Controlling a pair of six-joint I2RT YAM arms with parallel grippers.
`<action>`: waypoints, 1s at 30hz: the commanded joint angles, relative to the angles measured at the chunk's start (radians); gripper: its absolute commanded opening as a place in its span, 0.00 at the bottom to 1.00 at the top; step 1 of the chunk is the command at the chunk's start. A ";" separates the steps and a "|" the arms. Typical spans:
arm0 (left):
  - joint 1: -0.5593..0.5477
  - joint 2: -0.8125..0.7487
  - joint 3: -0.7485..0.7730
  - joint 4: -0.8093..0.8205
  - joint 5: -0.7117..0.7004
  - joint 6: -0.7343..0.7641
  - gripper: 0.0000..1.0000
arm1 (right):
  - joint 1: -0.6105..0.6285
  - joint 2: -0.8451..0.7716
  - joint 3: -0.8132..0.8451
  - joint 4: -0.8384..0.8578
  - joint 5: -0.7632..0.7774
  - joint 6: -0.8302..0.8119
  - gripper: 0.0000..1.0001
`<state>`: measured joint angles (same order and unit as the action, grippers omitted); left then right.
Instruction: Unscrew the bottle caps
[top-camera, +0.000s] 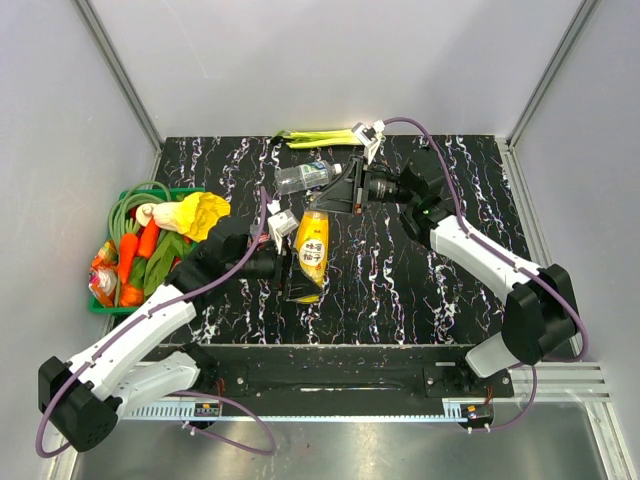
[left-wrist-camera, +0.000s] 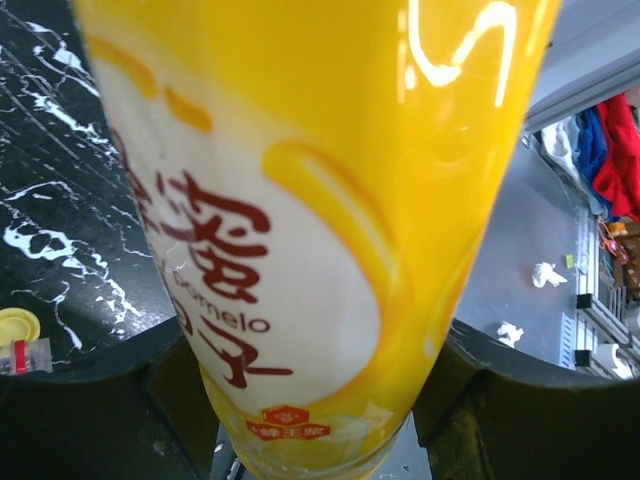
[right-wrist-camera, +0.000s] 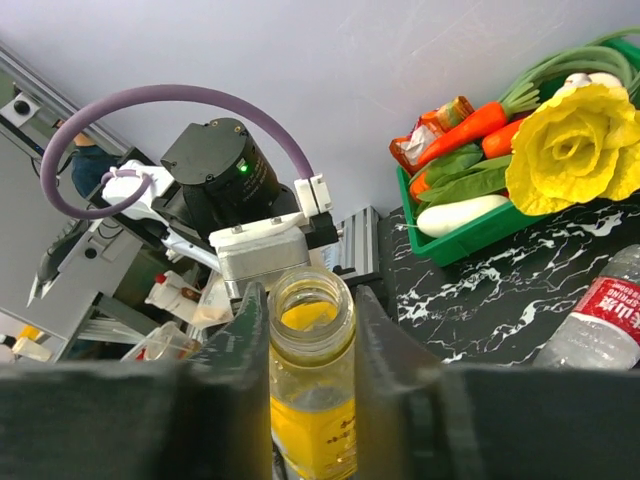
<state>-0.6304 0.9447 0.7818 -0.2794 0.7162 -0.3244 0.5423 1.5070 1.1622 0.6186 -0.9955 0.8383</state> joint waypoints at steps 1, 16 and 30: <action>-0.003 -0.001 0.039 0.042 -0.032 0.051 0.21 | 0.011 -0.002 0.044 -0.005 -0.020 0.054 0.00; -0.003 -0.060 0.020 0.009 -0.222 0.025 0.99 | 0.011 -0.080 0.062 -0.360 0.136 -0.220 0.00; 0.017 -0.032 -0.035 0.178 -0.296 -0.179 0.99 | 0.011 -0.197 -0.055 -0.589 0.661 -0.513 0.00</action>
<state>-0.6296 0.9138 0.7574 -0.2340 0.4454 -0.4252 0.5446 1.3708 1.1362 0.0586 -0.5468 0.4290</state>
